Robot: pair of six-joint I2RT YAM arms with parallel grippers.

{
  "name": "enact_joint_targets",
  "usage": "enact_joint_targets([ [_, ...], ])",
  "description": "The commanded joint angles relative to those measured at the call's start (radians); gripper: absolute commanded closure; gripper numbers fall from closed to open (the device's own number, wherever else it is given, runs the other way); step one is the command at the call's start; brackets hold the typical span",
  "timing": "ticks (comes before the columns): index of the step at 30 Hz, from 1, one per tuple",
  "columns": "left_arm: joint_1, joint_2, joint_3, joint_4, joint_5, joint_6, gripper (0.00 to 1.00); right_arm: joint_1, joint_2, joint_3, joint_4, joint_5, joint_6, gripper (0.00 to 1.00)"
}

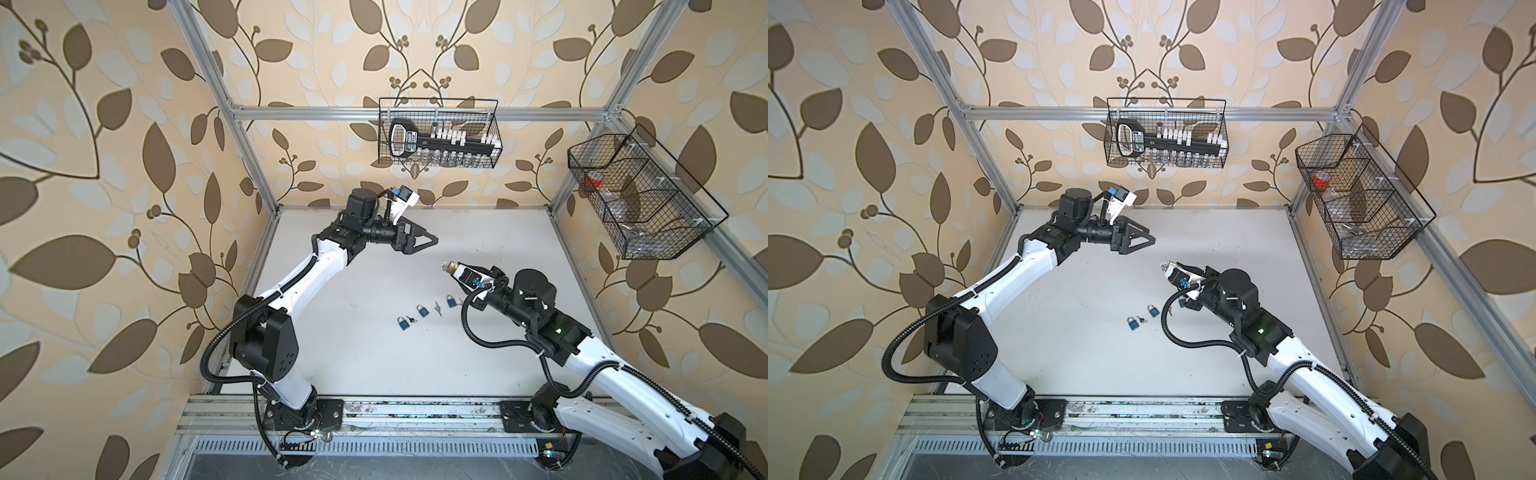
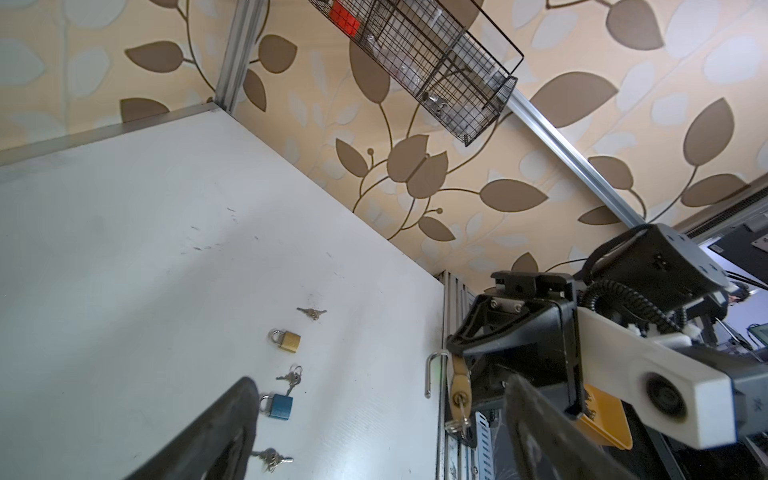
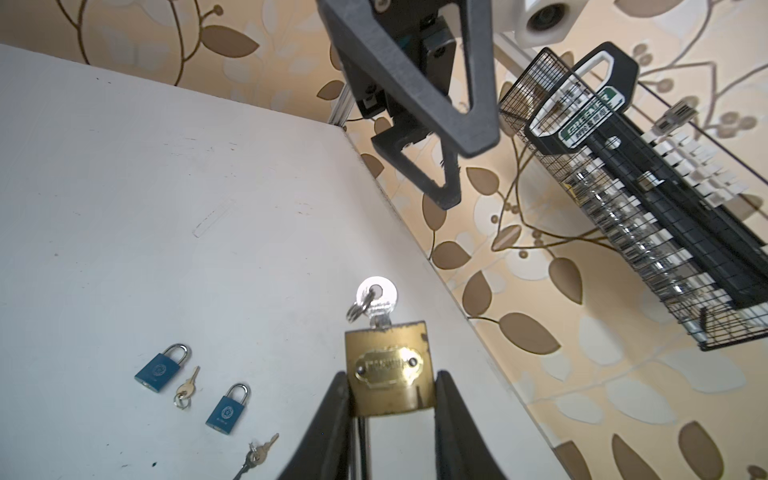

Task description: Lock with the key

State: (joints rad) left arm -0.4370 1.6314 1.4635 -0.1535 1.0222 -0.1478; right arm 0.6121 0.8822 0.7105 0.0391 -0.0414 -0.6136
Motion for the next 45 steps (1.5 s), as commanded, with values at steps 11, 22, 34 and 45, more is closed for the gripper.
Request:
enact_joint_targets([
  [11, -0.124, -0.015, 0.062, -0.123, 0.030, 0.161, 0.16, -0.002, -0.042, -0.007, 0.006, -0.018, -0.077, 1.00],
  [22, -0.150, 0.007, 0.067, -0.146, 0.012, 0.168, 0.39, -0.002, -0.034, 0.007, -0.001, -0.043, -0.081, 1.00],
  [34, -0.164, 0.026, 0.074, -0.153, 0.010, 0.170, 0.55, -0.002, 0.001, 0.028, 0.026, -0.033, -0.079, 1.00],
  [45, -0.177, 0.040, 0.080, -0.167, 0.008, 0.177, 0.59, -0.001, 0.006, 0.026, 0.072, -0.039, -0.064, 1.00],
])
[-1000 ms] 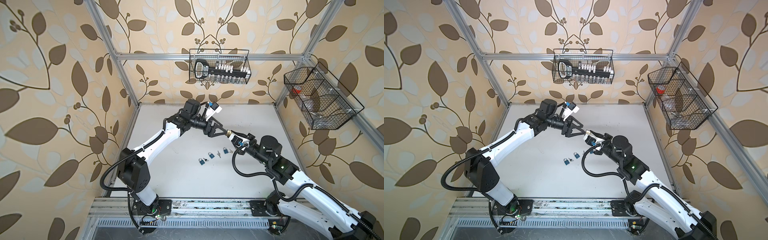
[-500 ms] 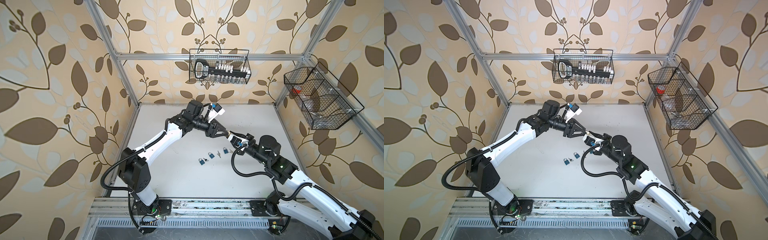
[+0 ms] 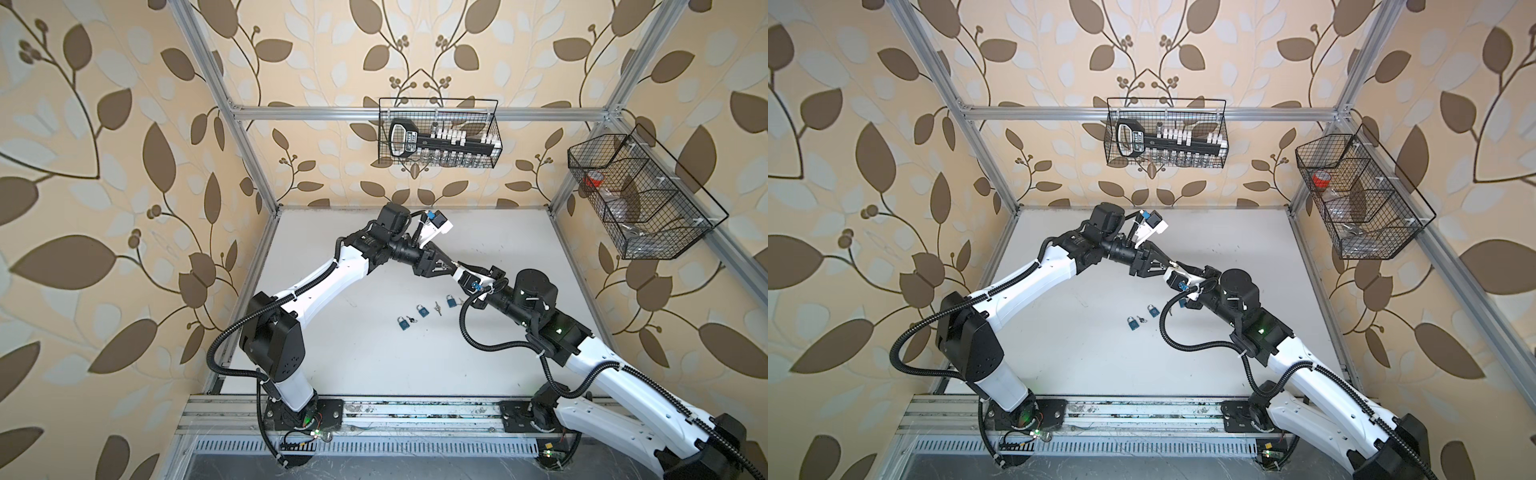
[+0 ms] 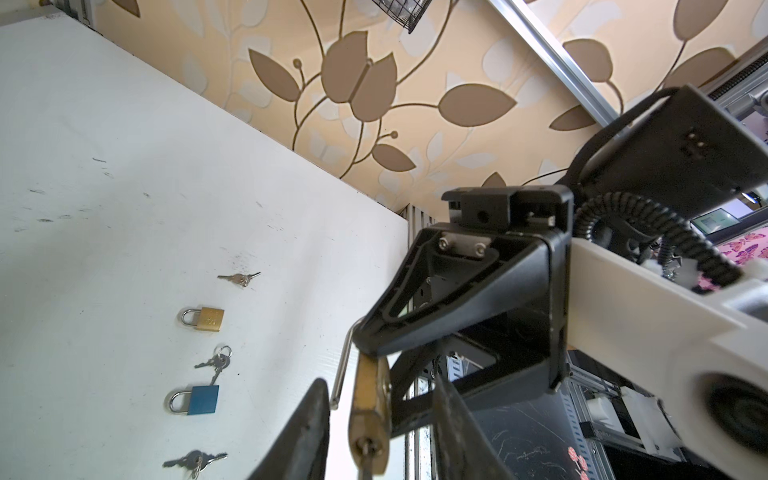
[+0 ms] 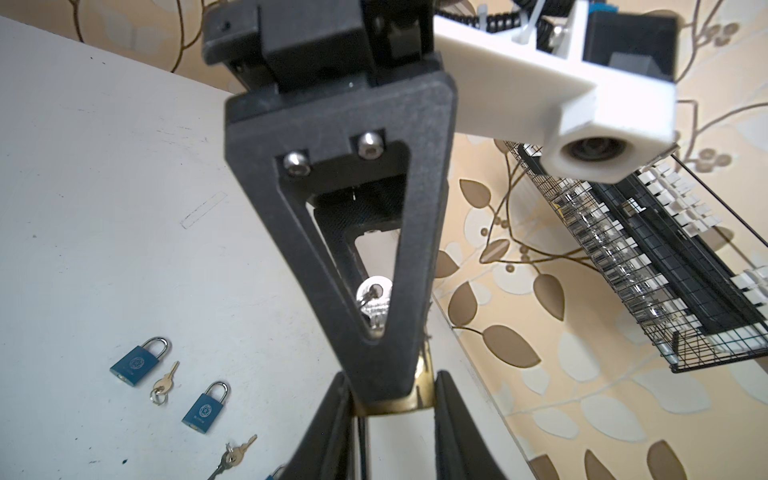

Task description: Lock with the key

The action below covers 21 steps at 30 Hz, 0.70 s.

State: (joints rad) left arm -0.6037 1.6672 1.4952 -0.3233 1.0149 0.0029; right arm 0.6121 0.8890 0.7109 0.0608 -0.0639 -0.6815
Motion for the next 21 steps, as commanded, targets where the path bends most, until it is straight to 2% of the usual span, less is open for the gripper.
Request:
enact_joint_targets([
  [1, -0.010, 0.004, 0.048, 0.000, 0.014, 0.029, 0.60, -0.001, -0.001, 0.026, 0.049, -0.021, 0.007, 1.00],
  [10, -0.011, 0.003, 0.050, -0.005, 0.008, 0.031, 0.82, -0.001, 0.002, 0.028, 0.040, -0.045, 0.003, 1.00],
  [14, -0.012, 0.002, 0.050, -0.004, 0.007, 0.029, 1.00, -0.001, 0.005, 0.027, 0.036, -0.050, 0.000, 1.00],
  [17, -0.010, -0.002, 0.048, -0.001, 0.004, 0.028, 1.00, -0.001, 0.008, 0.029, 0.034, -0.046, 0.007, 1.00],
  [18, -0.010, -0.005, 0.048, 0.000, -0.001, 0.028, 1.00, 0.000, 0.009, 0.031, 0.030, -0.044, 0.018, 0.89],
  [20, -0.004, -0.016, 0.044, 0.006, -0.028, 0.021, 1.00, -0.001, 0.013, 0.042, 0.016, -0.043, 0.058, 0.52],
  [21, 0.001, -0.024, 0.039, 0.016, -0.041, 0.010, 1.00, -0.001, 0.014, 0.044, 0.017, -0.039, 0.078, 0.38],
])
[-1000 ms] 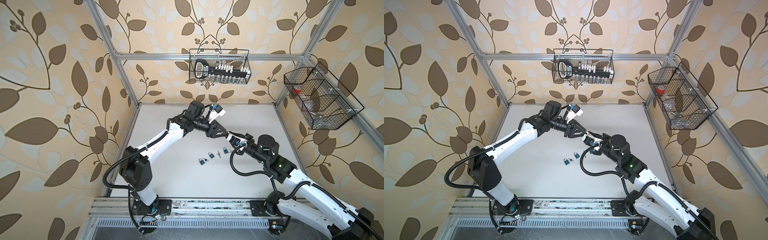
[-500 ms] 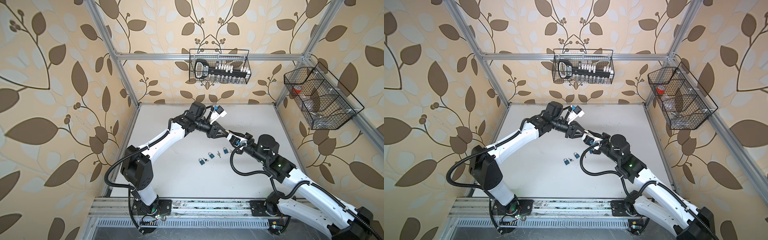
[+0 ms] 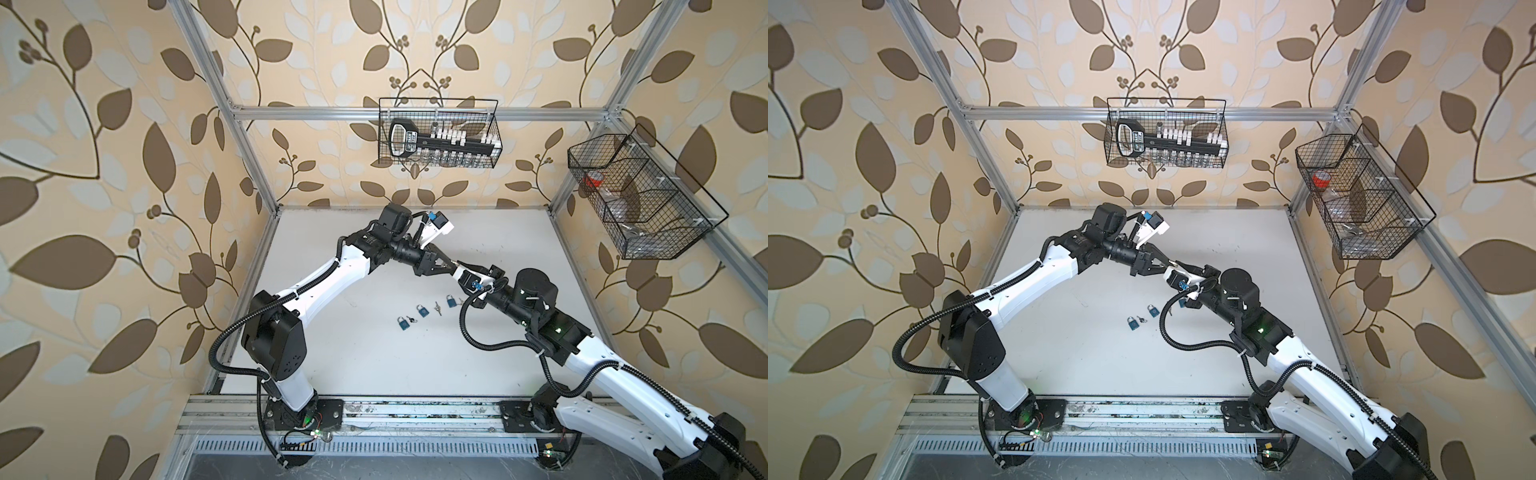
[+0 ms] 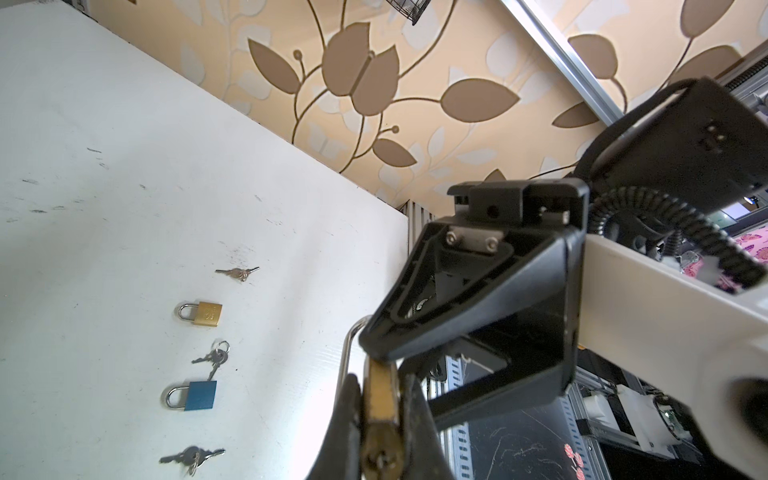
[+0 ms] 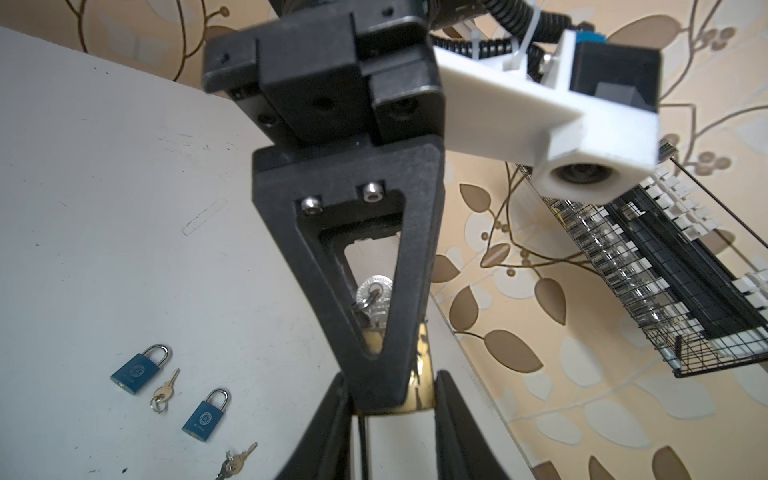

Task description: Lock with the key

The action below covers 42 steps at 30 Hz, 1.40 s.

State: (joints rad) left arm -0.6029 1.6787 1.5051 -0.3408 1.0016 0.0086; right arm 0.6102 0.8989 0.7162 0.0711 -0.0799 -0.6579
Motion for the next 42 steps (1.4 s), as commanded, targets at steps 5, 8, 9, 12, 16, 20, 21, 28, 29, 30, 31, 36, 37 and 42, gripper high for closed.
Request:
enact_joint_targets([
  [5, 0.077, -0.073, 0.004, 0.127, -0.061, -0.106, 1.00, 0.000, -0.023, 0.007, 0.096, 0.028, 0.208, 0.05],
  [8, 0.096, -0.087, 0.028, 0.116, -0.075, -0.115, 1.00, -0.001, -0.055, -0.023, 0.140, 0.038, 0.244, 0.04],
  [9, 0.096, -0.093, 0.037, 0.111, -0.079, -0.122, 1.00, 0.000, -0.061, -0.025, 0.144, 0.043, 0.248, 0.04],
  [12, 0.105, -0.121, 0.045, 0.111, -0.078, -0.169, 1.00, -0.001, -0.074, -0.028, 0.163, 0.066, 0.260, 0.04],
  [16, 0.116, -0.215, -0.011, 0.125, -0.079, -0.218, 1.00, -0.006, -0.079, -0.010, 0.174, 0.010, 0.326, 0.09],
  [20, 0.124, -0.347, -0.098, 0.180, -0.059, -0.270, 1.00, -0.093, -0.050, 0.047, 0.178, -0.320, 0.508, 0.12],
  [21, 0.126, -0.372, -0.112, 0.179, -0.054, -0.271, 1.00, -0.126, -0.034, 0.064, 0.187, -0.406, 0.561, 0.12],
  [28, 0.135, -0.530, -0.217, 0.179, -0.009, -0.244, 1.00, -0.298, 0.111, 0.185, 0.311, -0.942, 0.833, 0.14],
  [29, 0.135, -0.539, -0.222, 0.174, 0.003, -0.239, 1.00, -0.292, 0.126, 0.197, 0.325, -0.993, 0.850, 0.15],
  [30, 0.136, -0.544, -0.225, 0.172, 0.012, -0.239, 1.00, -0.281, 0.136, 0.203, 0.330, -1.018, 0.847, 0.16],
  [31, 0.135, -0.546, -0.226, 0.176, 0.026, -0.243, 1.00, -0.265, 0.141, 0.214, 0.305, -1.020, 0.815, 0.17],
  [36, 0.135, -0.534, -0.213, 0.200, 0.070, -0.267, 1.00, -0.162, 0.119, 0.223, 0.165, -0.902, 0.614, 0.25],
  [37, 0.135, -0.529, -0.208, 0.198, 0.076, -0.266, 1.00, -0.152, 0.120, 0.221, 0.175, -0.891, 0.615, 0.29],
  [42, 0.134, -0.505, -0.191, 0.201, 0.101, -0.277, 1.00, -0.136, 0.128, 0.219, 0.211, -0.850, 0.623, 0.47],
])
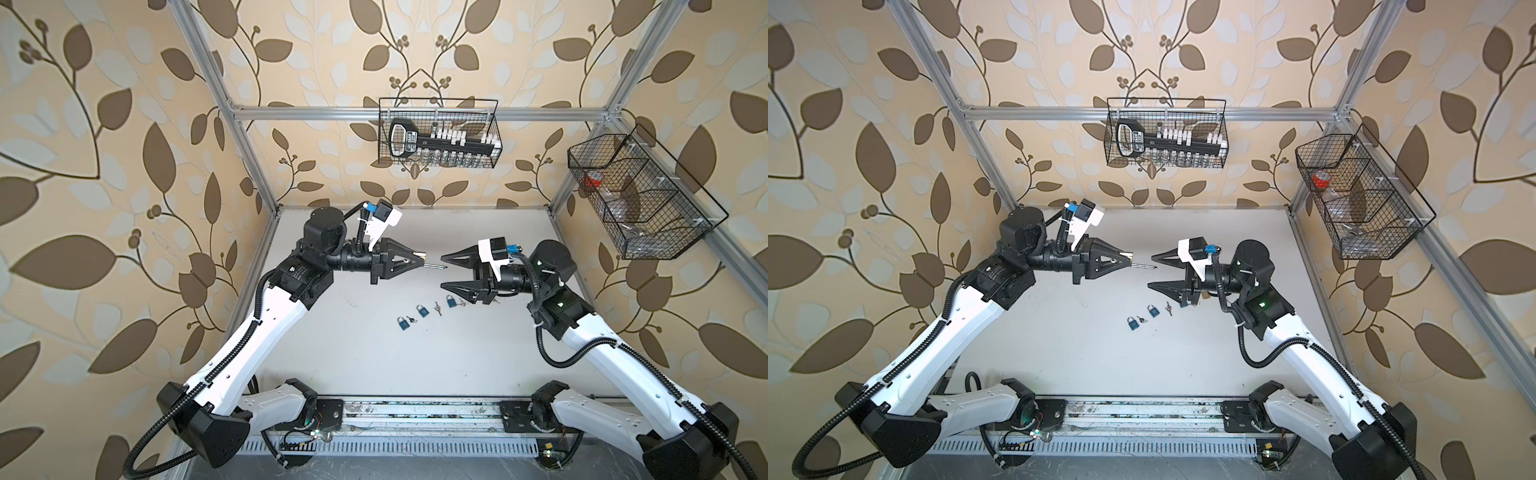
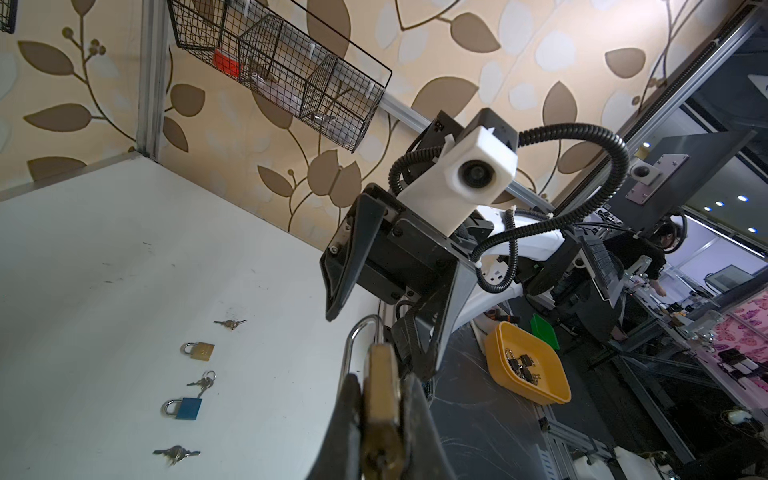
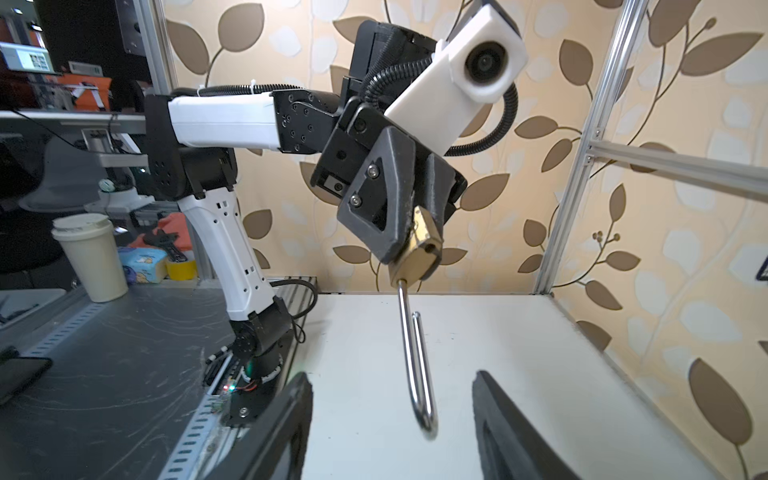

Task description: Lock with the key

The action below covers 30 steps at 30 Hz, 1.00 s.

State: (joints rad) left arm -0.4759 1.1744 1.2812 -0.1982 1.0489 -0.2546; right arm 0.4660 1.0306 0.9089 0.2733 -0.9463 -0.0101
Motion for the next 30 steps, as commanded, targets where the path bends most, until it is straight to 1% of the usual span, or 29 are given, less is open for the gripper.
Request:
enact_joint_targets([
  [1, 0.006, -0.001, 0.031, 0.061, 0.053, -0.016, 1.00, 0.008, -0.003, 0.027, 0.013, 0.021, -0.024, 0.51],
  [5, 0.006, -0.002, 0.019, 0.082, 0.049, -0.029, 1.00, 0.010, -0.007, 0.023, 0.021, 0.025, -0.023, 0.64],
  [15, 0.006, 0.003, 0.021, 0.100, 0.051, -0.046, 1.00, 0.010, -0.015, 0.003, 0.027, 0.042, -0.023, 0.85],
  [16, 0.006, 0.004, 0.022, 0.098, 0.050, -0.045, 1.00, 0.010, -0.018, 0.001, 0.034, 0.045, -0.019, 0.89],
  [18, 0.006, 0.003, 0.019, 0.094, 0.041, -0.042, 1.00, 0.010, -0.024, -0.001, 0.042, 0.049, -0.015, 1.00],
  [22, 0.006, -0.007, 0.014, 0.075, -0.013, -0.025, 1.00, 0.010, -0.034, 0.001, 0.034, 0.070, -0.006, 1.00],
  [23, 0.006, -0.011, 0.017, 0.060, -0.038, -0.014, 0.88, 0.011, -0.036, 0.002, 0.031, 0.082, 0.000, 1.00],
  [25, 0.006, -0.022, 0.026, 0.015, -0.099, 0.023, 0.53, 0.009, -0.044, 0.004, 0.019, 0.121, 0.013, 1.00],
  [26, 0.006, -0.029, 0.034, -0.013, -0.138, 0.045, 0.44, 0.009, -0.048, 0.007, 0.006, 0.146, 0.018, 1.00],
  [27, 0.006, -0.035, 0.040, -0.039, -0.175, 0.066, 0.38, 0.009, -0.050, 0.008, -0.006, 0.158, 0.019, 1.00],
  [28, 0.007, -0.043, 0.047, -0.065, -0.219, 0.087, 0.35, 0.008, -0.056, 0.010, -0.016, 0.168, 0.018, 1.00],
  [30, 0.006, -0.054, 0.055, -0.100, -0.285, 0.118, 0.32, 0.007, -0.065, 0.010, -0.034, 0.179, 0.016, 1.00],
])
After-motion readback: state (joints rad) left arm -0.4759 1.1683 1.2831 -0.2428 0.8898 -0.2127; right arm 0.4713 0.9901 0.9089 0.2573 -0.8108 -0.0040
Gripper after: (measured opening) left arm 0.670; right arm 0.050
